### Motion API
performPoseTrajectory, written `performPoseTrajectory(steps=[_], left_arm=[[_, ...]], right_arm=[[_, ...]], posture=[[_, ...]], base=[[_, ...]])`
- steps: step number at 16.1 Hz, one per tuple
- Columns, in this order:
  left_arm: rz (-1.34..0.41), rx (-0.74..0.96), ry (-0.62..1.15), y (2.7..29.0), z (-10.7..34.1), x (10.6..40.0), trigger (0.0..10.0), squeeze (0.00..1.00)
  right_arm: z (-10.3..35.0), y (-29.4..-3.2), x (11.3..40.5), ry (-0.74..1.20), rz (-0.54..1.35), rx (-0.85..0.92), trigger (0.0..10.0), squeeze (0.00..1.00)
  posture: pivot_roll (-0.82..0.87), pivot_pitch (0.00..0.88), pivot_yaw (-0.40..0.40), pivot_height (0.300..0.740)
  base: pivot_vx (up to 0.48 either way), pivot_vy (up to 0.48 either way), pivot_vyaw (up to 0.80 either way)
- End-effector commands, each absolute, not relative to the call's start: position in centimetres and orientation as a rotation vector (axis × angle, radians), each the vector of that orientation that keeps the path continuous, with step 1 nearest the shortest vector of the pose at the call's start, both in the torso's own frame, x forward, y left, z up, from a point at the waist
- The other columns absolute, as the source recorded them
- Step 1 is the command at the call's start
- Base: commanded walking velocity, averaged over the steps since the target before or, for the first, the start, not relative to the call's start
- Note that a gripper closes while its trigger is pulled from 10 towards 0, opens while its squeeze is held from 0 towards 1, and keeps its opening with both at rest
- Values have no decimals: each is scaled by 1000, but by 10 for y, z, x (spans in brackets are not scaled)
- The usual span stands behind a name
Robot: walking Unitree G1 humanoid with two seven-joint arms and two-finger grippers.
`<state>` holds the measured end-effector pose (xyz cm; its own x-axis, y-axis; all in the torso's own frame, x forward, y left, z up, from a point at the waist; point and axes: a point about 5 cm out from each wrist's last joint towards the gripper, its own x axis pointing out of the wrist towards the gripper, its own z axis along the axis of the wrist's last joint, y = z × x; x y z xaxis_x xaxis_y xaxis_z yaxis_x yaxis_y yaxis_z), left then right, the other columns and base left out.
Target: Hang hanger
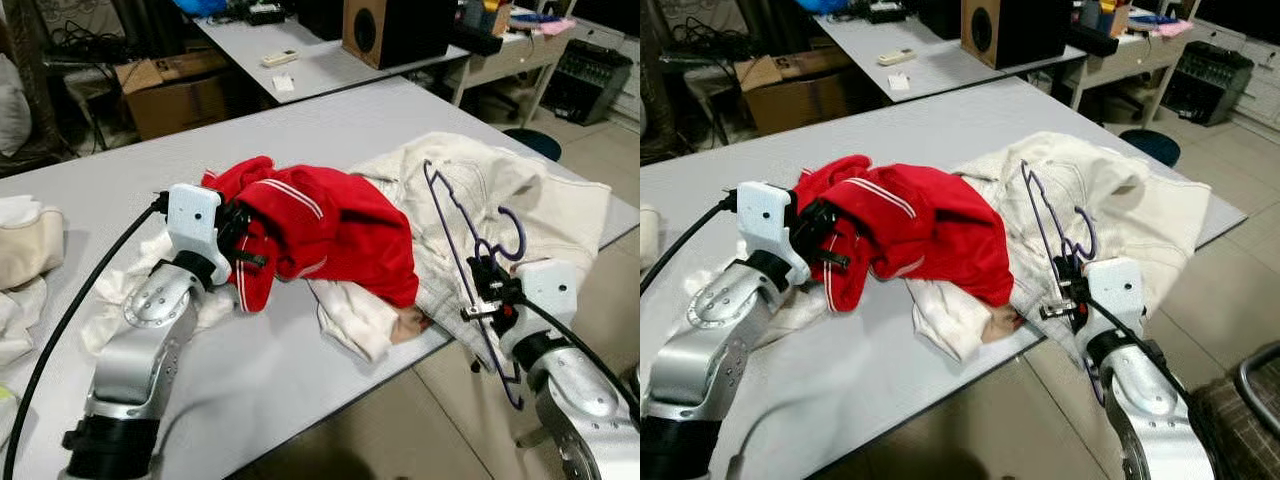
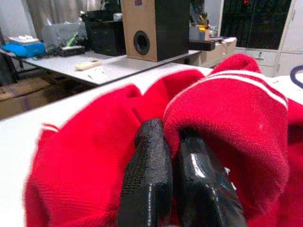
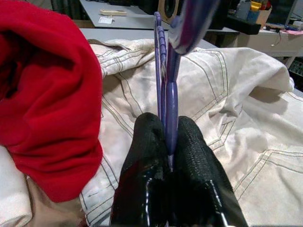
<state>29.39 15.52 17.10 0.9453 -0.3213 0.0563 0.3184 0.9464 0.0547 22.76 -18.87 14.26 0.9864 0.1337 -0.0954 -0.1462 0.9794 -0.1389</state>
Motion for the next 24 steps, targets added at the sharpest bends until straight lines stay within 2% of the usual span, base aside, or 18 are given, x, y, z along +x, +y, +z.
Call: performPoseTrajectory(steps=[1,3,5,6,8,10,11,13,15,16,18,20,22,23,24], left_arm=[[-322,56,-66,153,171,294,10000,0],[-328,30,-124,148,186,302,10000,0],[-339,-12,-250,145,227,313,10000,0],[-339,-12,-250,145,227,313,10000,0],[-416,-168,-635,136,344,312,10000,0],[-514,-267,-797,134,392,296,10000,0],[-584,-267,-812,130,397,289,10000,0],[-605,-236,-708,125,371,291,10000,0],[-585,-182,-547,126,322,293,10000,0],[-588,-137,-406,129,280,289,10000,0],[-609,-46,-175,135,216,274,10000,0],[-739,5,76,130,150,249,10000,0],[-755,56,217,131,118,236,10000,0],[-743,156,299,137,97,230,3608,0],[-781,240,406,142,78,220,0,0]], right_arm=[[142,-187,228,80,138,-148,10000,0],[142,-186,228,78,144,-148,10000,0],[143,-185,230,72,154,-151,10000,0],[143,-185,230,72,154,-151,10000,0],[148,-185,234,56,162,-167,10000,0],[149,-185,234,53,160,-168,10000,0],[149,-185,233,52,156,-169,10000,0],[148,-185,232,52,153,-167,10000,0],[147,-185,231,55,150,-166,10000,0],[146,-185,231,59,150,-166,10000,0],[145,-186,230,70,158,-168,10000,0],[141,-184,229,87,179,-167,10000,0],[139,-183,228,97,191,-169,10000,0],[137,-182,226,108,195,-167,10000,0],[134,-181,224,121,203,-166,10000,0]], posture=[[-80,0,36,740],[-77,0,31,740],[-74,0,27,740],[-74,0,27,740],[-71,0,21,740],[-68,0,23,740],[-68,0,23,740],[-71,0,33,740],[-70,0,33,740],[-70,0,30,740],[-51,0,8,740],[-48,0,3,740],[-41,0,-8,740],[-38,0,-12,740],[-34,0,-18,740]], base=[[-326,0,0],[-330,0,0],[-322,0,0],[-322,0,0],[-268,0,0],[0,0,0],[0,0,0],[0,0,0],[0,0,0],[0,0,0],[0,0,0],[0,0,0],[0,0,0],[0,0,0],[0,0,0]])
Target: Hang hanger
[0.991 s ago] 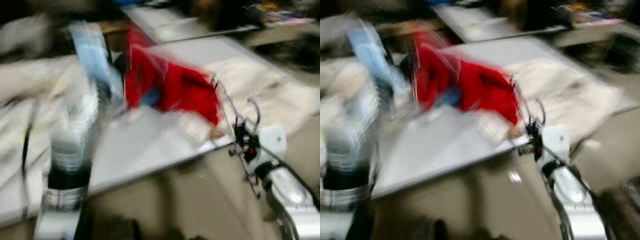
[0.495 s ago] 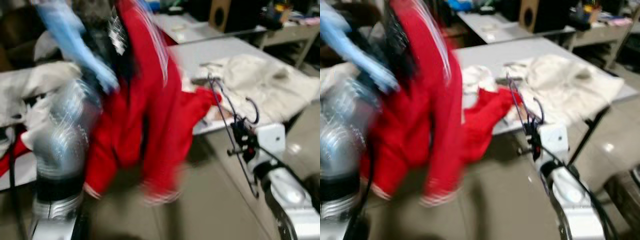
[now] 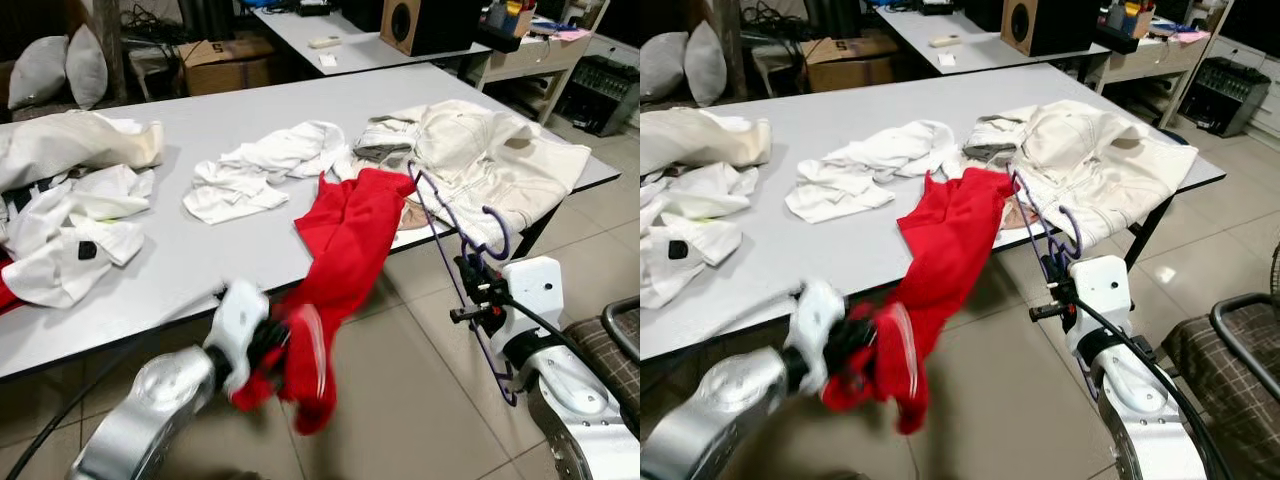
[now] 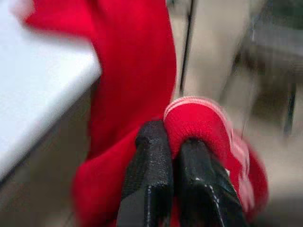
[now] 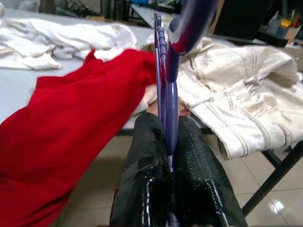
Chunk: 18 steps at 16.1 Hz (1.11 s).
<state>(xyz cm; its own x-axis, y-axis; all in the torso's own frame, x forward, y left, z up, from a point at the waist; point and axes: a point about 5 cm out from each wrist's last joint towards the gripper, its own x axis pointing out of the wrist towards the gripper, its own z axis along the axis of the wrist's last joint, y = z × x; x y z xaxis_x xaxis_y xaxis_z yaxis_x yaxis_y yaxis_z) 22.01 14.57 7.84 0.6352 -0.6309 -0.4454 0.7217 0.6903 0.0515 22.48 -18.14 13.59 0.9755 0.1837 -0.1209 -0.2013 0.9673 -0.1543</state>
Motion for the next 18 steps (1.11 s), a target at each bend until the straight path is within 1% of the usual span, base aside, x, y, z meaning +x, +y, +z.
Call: performPoseTrajectory(steps=[1,2,3,4,7,10,13,14,17,18], left_arm=[[-864,298,519,146,63,207,0,0],[-906,316,565,148,56,201,0,0],[-978,284,619,146,51,189,0,0],[-1015,254,632,143,51,183,0,0],[-1056,264,612,139,50,178,0,0],[-1079,238,622,138,49,174,0,0],[-1100,206,627,135,48,170,0,0],[-1093,206,615,135,49,171,0,0],[-931,137,500,132,52,190,0,0],[-838,88,428,131,55,201,7569,0]], right_arm=[[132,-180,222,139,219,-169,10000,0],[130,-180,221,148,229,-171,10000,0],[128,-177,218,162,271,-178,10000,0],[128,-175,216,167,306,-178,10000,0],[138,-161,197,118,599,-195,10000,0],[133,-160,181,159,735,-233,10000,0],[132,-164,181,163,717,-260,10000,0],[131,-166,185,166,678,-262,10000,0],[126,-170,190,184,567,-233,10000,0],[124,-169,189,180,538,-185,10000,0]], posture=[[-33,0,-20,740],[-33,0,-20,740],[-35,0,-20,740],[-34,0,-20,740],[-42,0,-19,740],[-47,0,-24,740],[-49,0,-27,740],[-52,0,-29,740],[-53,0,-33,740],[-54,0,-34,740]], base=[[0,0,0],[0,0,0],[0,0,0],[0,0,0],[0,0,0],[0,0,0],[0,0,0],[0,0,0],[0,0,0],[0,0,0]])
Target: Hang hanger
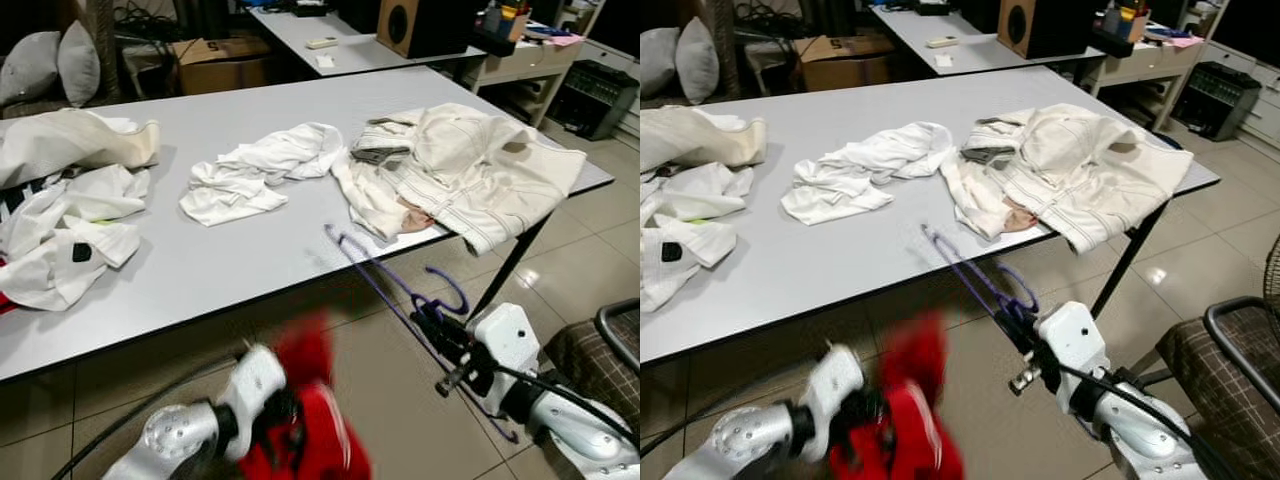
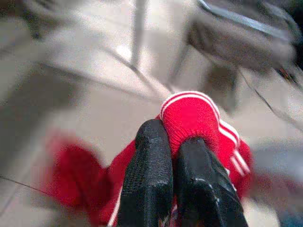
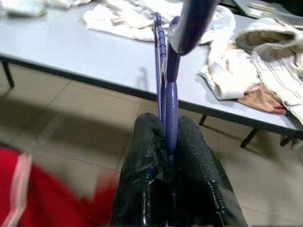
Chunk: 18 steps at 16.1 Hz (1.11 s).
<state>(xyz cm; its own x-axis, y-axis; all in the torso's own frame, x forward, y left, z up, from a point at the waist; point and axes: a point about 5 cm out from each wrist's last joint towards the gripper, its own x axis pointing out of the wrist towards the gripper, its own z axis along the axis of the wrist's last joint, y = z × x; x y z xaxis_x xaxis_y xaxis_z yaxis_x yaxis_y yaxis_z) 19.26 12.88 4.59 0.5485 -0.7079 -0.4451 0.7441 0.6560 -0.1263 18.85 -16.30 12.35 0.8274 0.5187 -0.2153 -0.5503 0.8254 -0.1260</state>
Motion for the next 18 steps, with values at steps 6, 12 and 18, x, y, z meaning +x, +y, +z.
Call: performPoseTrajectory(steps=[6,12,18], left_arm=[[-722,81,317,134,60,210,10000,0],[-709,134,318,139,58,208,10000,0],[-719,140,294,136,61,214,10000,0]], right_arm=[[123,-166,188,163,501,-136,10000,0],[120,-163,189,164,485,-116,10000,0],[116,-162,191,170,466,-107,10000,0]], posture=[[-57,0,-34,740],[-49,0,-28,740],[-52,0,-19,740]], base=[[0,0,0],[0,-164,0],[-147,0,0]])
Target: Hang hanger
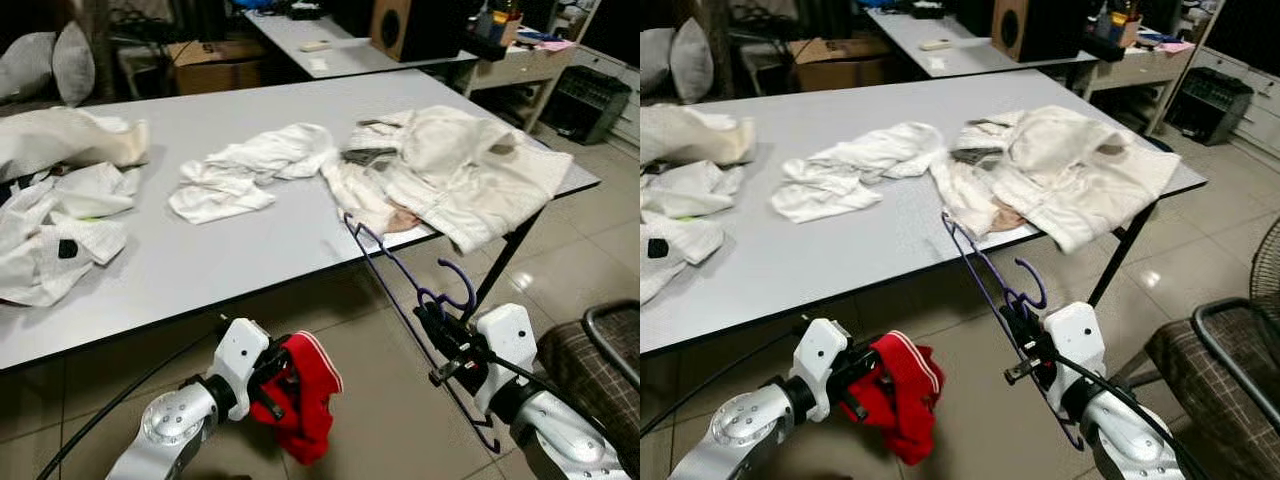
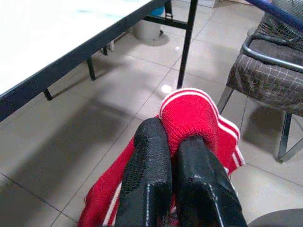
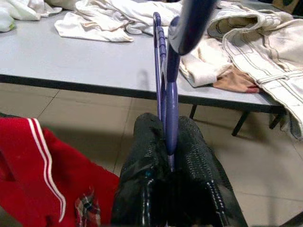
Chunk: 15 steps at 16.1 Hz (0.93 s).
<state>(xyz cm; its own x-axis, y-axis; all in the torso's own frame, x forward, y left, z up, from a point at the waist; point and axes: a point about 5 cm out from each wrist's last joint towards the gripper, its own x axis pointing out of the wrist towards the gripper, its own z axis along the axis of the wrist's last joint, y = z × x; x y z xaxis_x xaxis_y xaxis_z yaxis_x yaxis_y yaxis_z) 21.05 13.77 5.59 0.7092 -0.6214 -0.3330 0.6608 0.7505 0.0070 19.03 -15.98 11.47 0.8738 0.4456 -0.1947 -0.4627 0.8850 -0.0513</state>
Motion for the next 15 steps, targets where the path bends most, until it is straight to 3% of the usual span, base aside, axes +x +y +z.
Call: performPoseTrajectory(steps=[1,7,8,9,11,13,15], left_arm=[[-720,140,293,136,61,214,10000,0],[-715,134,277,137,64,218,10000,0],[-699,140,291,139,64,220,5804,0],[-674,207,349,145,59,225,0,0],[-588,252,432,154,58,239,0,0],[-380,141,603,166,49,254,0,0],[-306,103,635,169,47,260,0,0]], right_arm=[[115,-162,191,170,464,-107,10000,0],[114,-162,191,173,460,-110,10000,0],[114,-162,190,172,465,-114,10000,0],[116,-162,190,162,488,-125,10000,0],[118,-161,184,179,600,-115,10000,0],[104,-162,159,357,839,-163,10000,0],[99,-165,153,403,875,-177,10000,0]], posture=[[-52,0,-19,740],[-52,0,-10,740],[-53,0,-8,740],[-58,0,0,740],[-68,0,19,740],[-81,0,39,740],[-85,0,44,740]], base=[[-319,0,0],[-198,0,0],[0,0,0],[0,0,0],[0,0,0],[0,0,0],[0,0,0]])
